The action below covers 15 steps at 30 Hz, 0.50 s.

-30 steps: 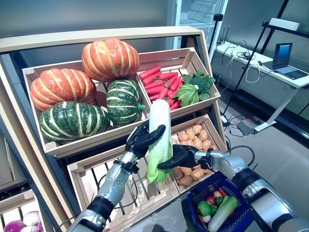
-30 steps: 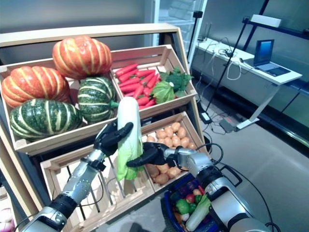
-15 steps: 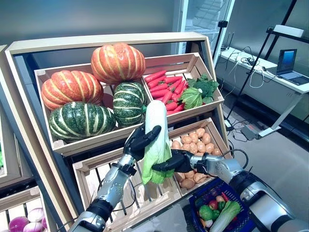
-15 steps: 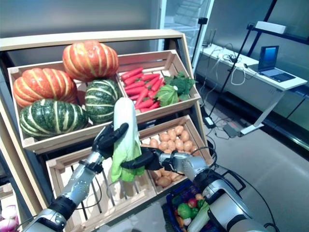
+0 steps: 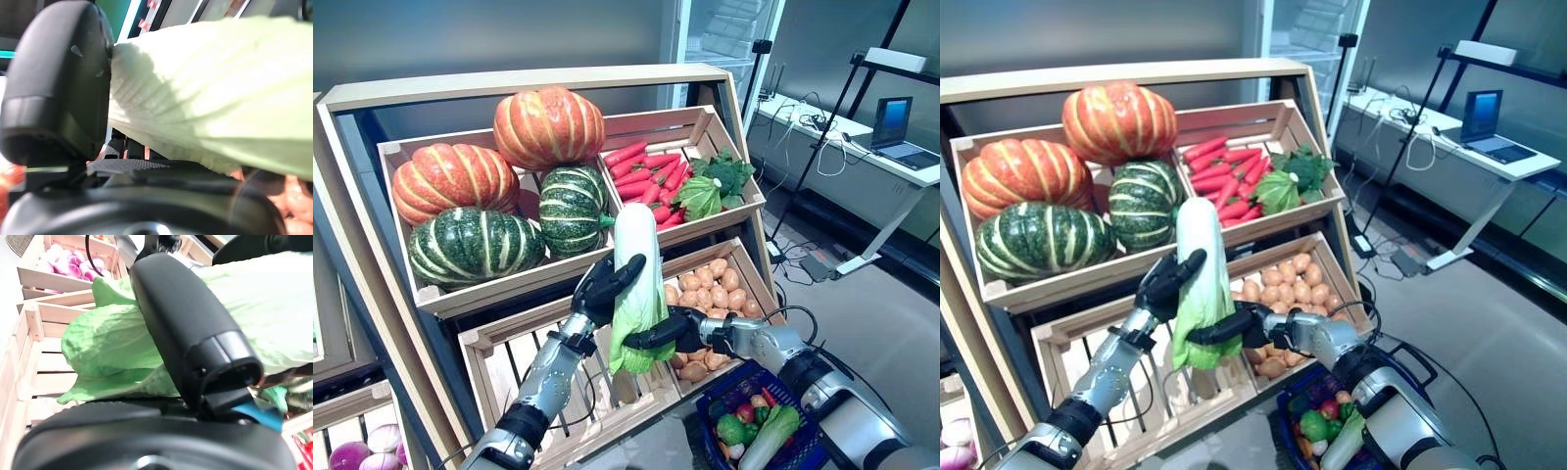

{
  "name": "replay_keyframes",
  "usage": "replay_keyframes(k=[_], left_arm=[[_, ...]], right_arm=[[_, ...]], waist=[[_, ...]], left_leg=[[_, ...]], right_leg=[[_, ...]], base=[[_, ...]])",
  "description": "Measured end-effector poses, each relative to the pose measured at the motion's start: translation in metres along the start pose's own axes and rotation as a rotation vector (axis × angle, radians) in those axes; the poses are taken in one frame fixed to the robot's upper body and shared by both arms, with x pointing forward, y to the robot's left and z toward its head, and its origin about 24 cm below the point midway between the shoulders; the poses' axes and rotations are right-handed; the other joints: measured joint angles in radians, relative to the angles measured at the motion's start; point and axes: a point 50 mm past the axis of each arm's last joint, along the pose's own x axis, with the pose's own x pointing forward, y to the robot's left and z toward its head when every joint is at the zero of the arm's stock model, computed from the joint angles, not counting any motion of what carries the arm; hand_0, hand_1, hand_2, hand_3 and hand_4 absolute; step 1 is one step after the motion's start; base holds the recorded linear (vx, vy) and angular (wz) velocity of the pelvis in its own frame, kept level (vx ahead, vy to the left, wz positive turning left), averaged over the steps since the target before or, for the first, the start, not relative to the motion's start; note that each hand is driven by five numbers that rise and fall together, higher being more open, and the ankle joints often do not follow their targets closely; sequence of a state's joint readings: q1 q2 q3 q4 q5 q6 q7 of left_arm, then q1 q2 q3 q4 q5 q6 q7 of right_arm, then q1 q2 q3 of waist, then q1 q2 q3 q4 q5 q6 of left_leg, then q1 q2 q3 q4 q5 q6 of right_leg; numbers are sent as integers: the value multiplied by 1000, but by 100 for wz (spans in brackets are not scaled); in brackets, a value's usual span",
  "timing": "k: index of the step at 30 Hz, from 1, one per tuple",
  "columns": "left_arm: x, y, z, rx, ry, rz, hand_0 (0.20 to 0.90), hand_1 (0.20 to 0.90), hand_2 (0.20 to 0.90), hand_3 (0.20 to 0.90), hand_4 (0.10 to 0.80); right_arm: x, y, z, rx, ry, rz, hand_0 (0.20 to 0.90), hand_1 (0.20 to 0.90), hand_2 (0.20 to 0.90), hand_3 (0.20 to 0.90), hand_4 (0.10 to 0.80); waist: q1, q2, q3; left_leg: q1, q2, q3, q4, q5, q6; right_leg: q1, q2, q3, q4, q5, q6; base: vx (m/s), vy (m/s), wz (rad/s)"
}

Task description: Put vegetables into the basket

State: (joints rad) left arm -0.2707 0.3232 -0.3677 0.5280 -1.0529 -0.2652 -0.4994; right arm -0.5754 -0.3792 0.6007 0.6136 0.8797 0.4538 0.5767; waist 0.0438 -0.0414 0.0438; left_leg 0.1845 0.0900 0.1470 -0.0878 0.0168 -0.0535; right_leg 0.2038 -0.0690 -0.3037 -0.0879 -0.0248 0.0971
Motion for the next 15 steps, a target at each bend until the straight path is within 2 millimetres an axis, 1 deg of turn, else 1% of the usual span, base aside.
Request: replay_keyframes(k=[4,8,13,15], left_arm=[[0,-1,-3,19,30,-9,900,900,900,900,800],[-3,-2,-8,49,64,-19,900,900,900,900,800],[-21,5,-20,55,127,31,900,900,900,900,800],[-25,8,-20,68,145,42,900,900,900,900,800]], right_arm=[[-5,-7,-4,25,-12,-69,300,300,300,300,400],[-16,-18,-12,107,-76,-122,300,300,300,300,400],[-43,-39,-11,182,-191,-210,300,300,300,300,400],[-55,-50,-13,215,-241,-259,300,300,300,300,400]], waist=[[-9,0,0],[-11,1,1],[-26,4,1],[-27,4,2]], left_leg=[[0,0,4,0,0,0],[2,0,19,0,-1,1],[2,0,31,-1,-1,2],[2,1,40,-1,-1,2]], right_leg=[[-2,0,4,0,0,0],[-6,0,21,0,1,1],[-17,0,37,0,7,1],[-21,1,45,0,10,0]], base=[[7,-1,-2],[6,2,-8],[-6,-1,-10],[-4,-7,-13]])
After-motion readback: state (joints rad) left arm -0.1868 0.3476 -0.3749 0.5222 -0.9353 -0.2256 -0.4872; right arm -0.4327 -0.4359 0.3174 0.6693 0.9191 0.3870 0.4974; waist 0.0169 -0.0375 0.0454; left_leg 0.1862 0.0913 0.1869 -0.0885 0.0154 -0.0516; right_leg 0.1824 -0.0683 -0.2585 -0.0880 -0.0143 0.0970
